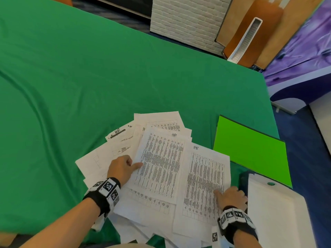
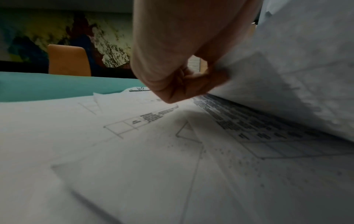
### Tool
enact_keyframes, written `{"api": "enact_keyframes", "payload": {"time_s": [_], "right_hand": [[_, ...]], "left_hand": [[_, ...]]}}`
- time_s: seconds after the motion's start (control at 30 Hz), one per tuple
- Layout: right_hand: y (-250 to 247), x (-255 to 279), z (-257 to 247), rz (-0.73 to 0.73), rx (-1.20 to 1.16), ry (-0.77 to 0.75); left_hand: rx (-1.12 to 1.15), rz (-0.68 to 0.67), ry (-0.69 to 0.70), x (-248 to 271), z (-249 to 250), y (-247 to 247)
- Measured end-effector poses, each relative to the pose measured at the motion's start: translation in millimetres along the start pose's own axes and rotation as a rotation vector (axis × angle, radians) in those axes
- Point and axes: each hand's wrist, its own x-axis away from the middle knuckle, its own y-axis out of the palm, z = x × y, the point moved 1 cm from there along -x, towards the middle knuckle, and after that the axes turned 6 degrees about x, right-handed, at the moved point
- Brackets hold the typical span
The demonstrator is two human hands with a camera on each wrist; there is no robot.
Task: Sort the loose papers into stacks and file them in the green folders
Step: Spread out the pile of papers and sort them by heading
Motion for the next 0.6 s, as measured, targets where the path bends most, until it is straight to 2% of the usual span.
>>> {"api": "enact_keyframes", "payload": {"time_s": [0.1,0.27,0.4,0.5,0.6], "right_hand": [[4,1,-2,-0.001,-0.093,0.003],[7,0,-2,0.003,-0.154,0.020],[10,-6,0,-0.009,-0.228,0.026],[2,-5,2,0.094,-0.299,-0.041],[-27,8,0,0.287,-0.502,-0.073]], "left_hand": [[-0.013,-0.064,0.012,-1,-2,1],[0.181,-0.118,0.027,1,5,1],[0.153,-0.101,0.071,2,14,1],[0.154,-0.069,0.036,-2,12,2],[0.157,-0.046,0.037,-2,9,2]]}}
